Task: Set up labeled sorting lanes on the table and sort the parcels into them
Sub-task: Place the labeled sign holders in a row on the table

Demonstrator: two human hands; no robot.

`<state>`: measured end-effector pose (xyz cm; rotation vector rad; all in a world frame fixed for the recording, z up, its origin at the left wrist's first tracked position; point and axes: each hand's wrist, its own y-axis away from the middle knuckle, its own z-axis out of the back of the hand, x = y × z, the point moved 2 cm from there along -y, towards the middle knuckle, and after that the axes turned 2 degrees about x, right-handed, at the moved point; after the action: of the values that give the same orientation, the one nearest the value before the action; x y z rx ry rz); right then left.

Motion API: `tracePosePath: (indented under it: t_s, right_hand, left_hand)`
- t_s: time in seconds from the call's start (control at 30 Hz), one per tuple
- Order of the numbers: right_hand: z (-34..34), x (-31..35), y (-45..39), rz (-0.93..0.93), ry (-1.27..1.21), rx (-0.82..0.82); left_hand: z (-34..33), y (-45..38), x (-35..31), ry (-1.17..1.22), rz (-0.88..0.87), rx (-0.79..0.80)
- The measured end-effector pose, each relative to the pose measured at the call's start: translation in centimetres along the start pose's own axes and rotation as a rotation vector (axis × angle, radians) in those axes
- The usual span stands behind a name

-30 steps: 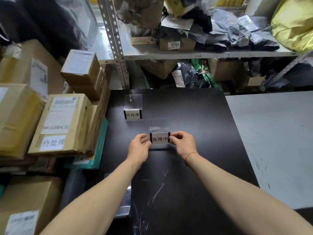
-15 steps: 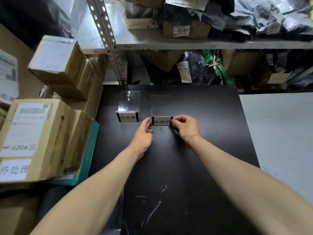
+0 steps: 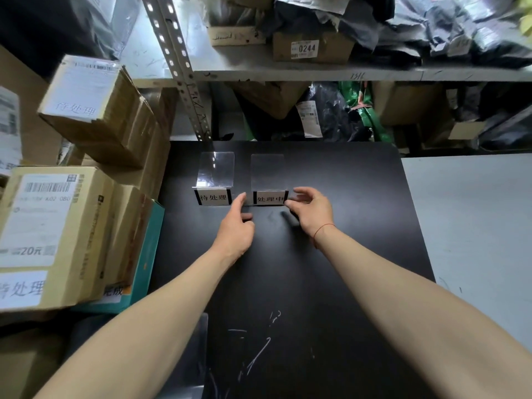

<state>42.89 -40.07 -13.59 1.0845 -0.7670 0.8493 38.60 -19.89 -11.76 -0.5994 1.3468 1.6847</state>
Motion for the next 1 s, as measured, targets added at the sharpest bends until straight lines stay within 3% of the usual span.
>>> tracePosePath:
  t_s: [0.17,0.43,0.6,0.7,0.83,1.0]
  right_hand:
    - [-0.2,-2.0,4.8,-0.040,0.060,0.001]
    - [-3.4,-3.4,19.3,-0.035,-0.083,0.218]
    - [-6.6,-5.6,28.3,-0.110,-0.077,0.322]
    - [-8.7,-8.2,32.3,-0.190,0.059,0.421]
    - [-10.8,-11.1,36.6,-0.242,0.150,0.556]
    - [-11.4,-11.4,38.2,-0.151,0.121,0.361]
  left_hand:
    - [3.0,4.4,0.8,-0.067,-0.025,-0.098]
    - [8.2,15.4,4.0,-0.136,-0.080,-0.142]
    - [10.6,22.3,8.4,-0.339,0.031,-0.099]
    - [11.1,25.4,11.8,-0.419,0.163,-0.069]
    - [10.6,28.6,15.4,-0.382,0.352,-0.033]
    - [11.0,30.3,18.1,-0.113,0.320,-0.126]
